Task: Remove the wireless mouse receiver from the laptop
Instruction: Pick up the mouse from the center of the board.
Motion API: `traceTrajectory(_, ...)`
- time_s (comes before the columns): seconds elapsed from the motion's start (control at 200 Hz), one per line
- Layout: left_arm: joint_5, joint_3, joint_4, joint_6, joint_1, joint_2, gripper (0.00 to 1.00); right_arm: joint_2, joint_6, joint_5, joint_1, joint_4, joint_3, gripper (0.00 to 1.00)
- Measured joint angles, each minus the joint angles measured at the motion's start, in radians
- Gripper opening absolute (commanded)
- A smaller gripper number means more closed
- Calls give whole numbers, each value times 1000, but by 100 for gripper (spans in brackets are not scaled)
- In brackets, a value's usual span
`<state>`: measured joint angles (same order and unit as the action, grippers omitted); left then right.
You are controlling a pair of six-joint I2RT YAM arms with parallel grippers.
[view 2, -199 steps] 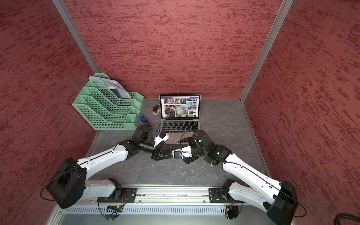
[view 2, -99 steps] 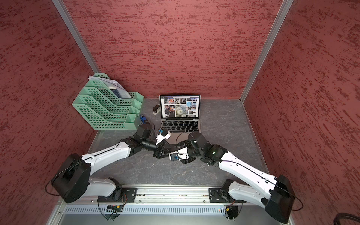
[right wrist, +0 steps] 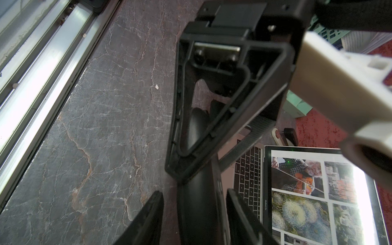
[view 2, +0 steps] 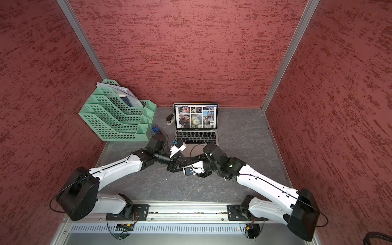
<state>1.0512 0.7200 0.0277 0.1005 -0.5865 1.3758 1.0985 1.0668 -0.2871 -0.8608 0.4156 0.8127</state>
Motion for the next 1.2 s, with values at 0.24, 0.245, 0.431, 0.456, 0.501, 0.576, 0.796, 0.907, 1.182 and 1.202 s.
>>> traceTrajectory(0.24,8,0,-3,-14,-3,-1,59,6,4,13,-3,-3,0,43)
traceTrajectory(0.245,8,0,-3,-14,-3,-1,59,6,4,14,-3,-3,0,43)
traceTrajectory(0.431,14,0,-4,-21,-3,-1,59,8,9,26,-5,-11,0,36)
traceTrajectory(0.456,14,0,-3,-22,-3,-1,59,8,9,27,-5,-12,0,35)
traceTrajectory(0.501,16,0,-3,-26,-3,-1,59,9,15,30,-6,-12,1,34)
traceTrajectory(0.576,21,0,-3,-39,-2,-2,59,11,22,32,-8,-11,4,31)
traceTrajectory(0.796,21,0,-5,-59,-2,-3,70,13,26,34,-9,-8,6,26)
traceTrajectory(0.907,23,0,-23,-58,-3,-11,83,20,22,36,-9,-8,10,25)
traceTrajectory(1.182,20,2,-51,-64,-3,-19,100,26,14,40,-9,-7,10,22)
traceTrajectory(1.202,18,2,-51,-66,-3,-21,100,26,13,41,-9,-6,10,22)
